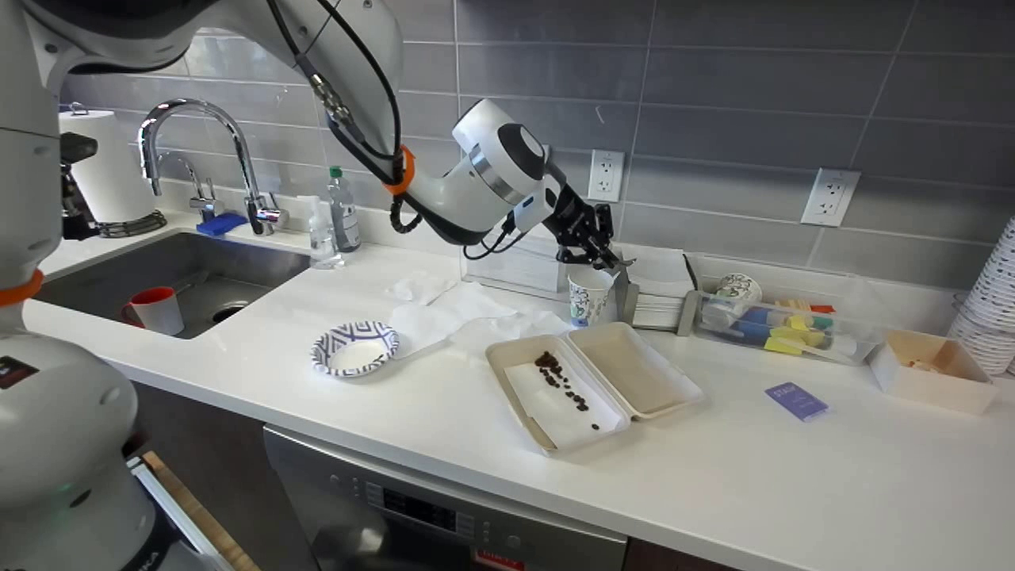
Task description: Pick up spoon and scoop some of the contents from the bowl and pour them in the cup
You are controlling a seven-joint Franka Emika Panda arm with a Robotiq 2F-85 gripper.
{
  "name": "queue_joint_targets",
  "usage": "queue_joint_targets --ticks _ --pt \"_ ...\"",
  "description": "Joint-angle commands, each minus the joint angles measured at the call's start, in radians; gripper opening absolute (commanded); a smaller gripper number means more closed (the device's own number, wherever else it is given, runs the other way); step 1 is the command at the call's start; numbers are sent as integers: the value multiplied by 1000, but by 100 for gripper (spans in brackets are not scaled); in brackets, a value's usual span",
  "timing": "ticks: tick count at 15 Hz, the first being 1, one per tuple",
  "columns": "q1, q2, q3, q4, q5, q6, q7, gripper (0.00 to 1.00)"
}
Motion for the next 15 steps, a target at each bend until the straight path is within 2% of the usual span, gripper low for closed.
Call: queue_joint_targets --ticks 1,2,10,15 --pt "0 0 0 0 0 0 0 8" --pt "0 0 -1 0 0 0 1 2" --pt "37 6 -24 8 -46 2 51 2" --pt "87 26 -73 21 -145 -12 151 2"
